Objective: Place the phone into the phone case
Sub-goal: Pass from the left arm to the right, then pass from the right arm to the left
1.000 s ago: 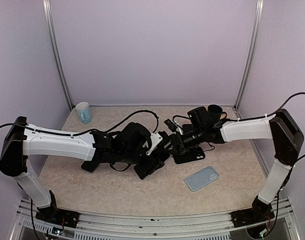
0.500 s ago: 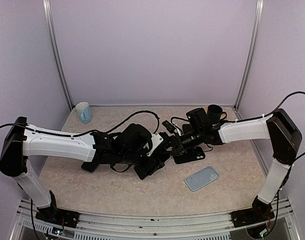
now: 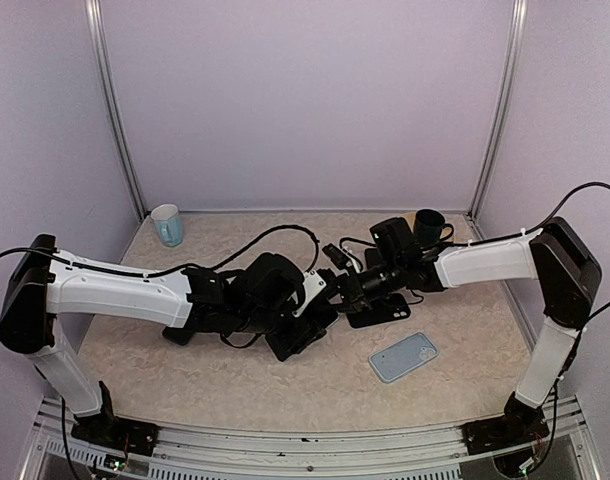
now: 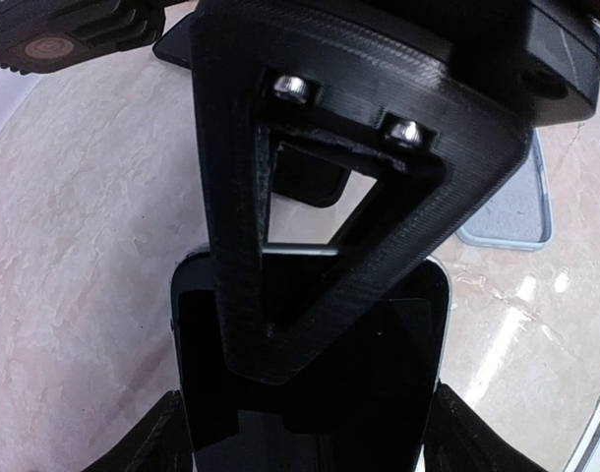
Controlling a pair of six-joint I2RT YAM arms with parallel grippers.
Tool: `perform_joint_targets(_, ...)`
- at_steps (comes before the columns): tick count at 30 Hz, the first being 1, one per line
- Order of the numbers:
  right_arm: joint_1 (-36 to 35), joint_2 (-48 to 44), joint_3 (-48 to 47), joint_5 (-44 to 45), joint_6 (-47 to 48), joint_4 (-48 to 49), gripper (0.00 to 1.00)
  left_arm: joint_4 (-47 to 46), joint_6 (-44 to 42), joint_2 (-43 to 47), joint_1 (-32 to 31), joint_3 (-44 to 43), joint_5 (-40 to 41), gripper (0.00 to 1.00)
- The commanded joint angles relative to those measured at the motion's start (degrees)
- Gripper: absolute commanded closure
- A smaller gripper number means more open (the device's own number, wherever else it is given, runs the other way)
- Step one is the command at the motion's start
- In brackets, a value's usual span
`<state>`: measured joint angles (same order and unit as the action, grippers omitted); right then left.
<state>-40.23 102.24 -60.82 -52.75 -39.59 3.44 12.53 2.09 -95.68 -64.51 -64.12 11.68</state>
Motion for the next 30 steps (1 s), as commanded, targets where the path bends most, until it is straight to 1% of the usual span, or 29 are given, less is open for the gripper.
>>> perform_joint_targets(1, -0.63, 0.41, 1.02, -2.42, 2.99, 2.71, 1.00, -3.38, 0.37, 1.15, 0.06, -0.20, -0.78, 0.71)
perform_joint_targets(2, -0.64, 0.11, 0.97, -2.23, 2.87, 2.79, 1.00, -3.35, 0.40, 1.23, 0.04, -0.17, -0.72, 0.64)
perform_joint_targets(7, 0.30, -1.29, 0.71, -2.00, 3.34, 2.35, 1.00, -4.76, 1.34, 2.91, 0.13, 1.78, -0.52, 0.19)
perform_joint_targets(9, 1.30, -2.25, 0.89, -1.78, 3.73, 1.85, 1.00, -5.53, 2.02, 4.11, 0.24, 2.68, -0.98, 0.03)
perform_joint_targets(10, 1.95, -2.93, 1.26, -1.67, 3.67, 1.88, 1.00, -6.03, 2.43, 4.63, 0.41, 3.13, -1.56, 0.01)
perform_joint_targets(15, 5.38, -6.75, 4.13, -1.96, 3.92, 2.92, 1.00, -9.75, 6.71, 8.89, 3.74, 6.86, -7.82, 0.01)
perform_joint_targets(21, 9.33, -12.16, 8.60, -2.41, 2.86, 7.40, 1.00, -18.74, 16.05, 13.43, 10.87, 12.16, -21.50, 0.01)
perform_joint_targets(25, 11.34, -17.07, 11.20, 0.27, 2.82, 9.86, 1.00, -25.99, 23.11, 14.07, 13.89, 15.44, -29.09, 0.01)
perform_joint_targets(30, 12.48, -22.07, 14.04, 2.39, 1.60, 14.25, 1.00, -32.03, 29.34, 11.80, 16.29, 16.53, -36.85, 0.01)
